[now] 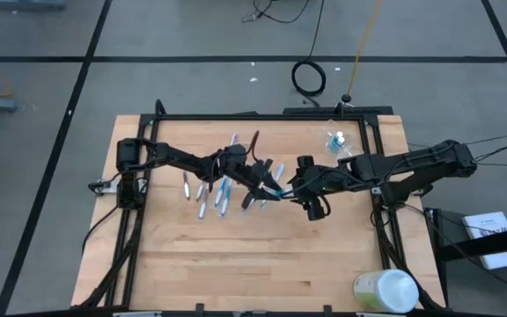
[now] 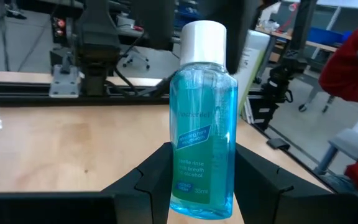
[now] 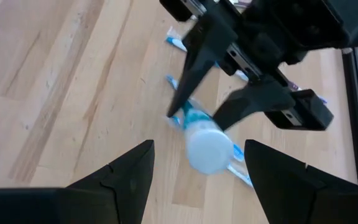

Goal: Pick & Place toothbrushing station
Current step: Put the blue mouthwash into the middle of the transparent organizer

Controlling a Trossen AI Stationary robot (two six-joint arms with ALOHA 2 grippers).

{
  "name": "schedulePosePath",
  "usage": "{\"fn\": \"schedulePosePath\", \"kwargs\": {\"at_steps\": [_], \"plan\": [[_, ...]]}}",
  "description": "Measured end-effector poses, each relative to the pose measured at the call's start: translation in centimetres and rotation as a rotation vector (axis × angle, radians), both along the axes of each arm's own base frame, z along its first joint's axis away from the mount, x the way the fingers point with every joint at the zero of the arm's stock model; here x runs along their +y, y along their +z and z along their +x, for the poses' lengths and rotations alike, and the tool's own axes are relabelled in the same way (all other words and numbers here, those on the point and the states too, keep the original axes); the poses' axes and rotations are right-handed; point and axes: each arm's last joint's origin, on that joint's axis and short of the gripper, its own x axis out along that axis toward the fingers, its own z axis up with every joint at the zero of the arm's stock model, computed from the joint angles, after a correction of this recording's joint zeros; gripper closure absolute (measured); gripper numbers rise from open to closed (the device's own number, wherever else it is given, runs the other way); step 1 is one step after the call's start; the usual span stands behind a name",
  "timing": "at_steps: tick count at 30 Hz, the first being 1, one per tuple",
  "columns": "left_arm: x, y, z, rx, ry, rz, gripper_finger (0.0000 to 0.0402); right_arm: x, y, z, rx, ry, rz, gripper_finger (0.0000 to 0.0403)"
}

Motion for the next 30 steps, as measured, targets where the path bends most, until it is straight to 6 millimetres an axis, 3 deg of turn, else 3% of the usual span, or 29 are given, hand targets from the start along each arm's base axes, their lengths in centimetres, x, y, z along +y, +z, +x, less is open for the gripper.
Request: {"fn": "schedulePosePath", "kwargs": {"at_steps": [17,30], "plan": [[0.03,-0.01,0.01,0.001,0.008,0.002,0.0256,0.05,0.28,0.29,-0.042,0.007,0.005,0.0244],[0.03,-0.01,0.01,0.001,0.008,0.002,0.0256,0.04,0.17,0.19,-0.026,0.005,0.004,0.0251]]}}
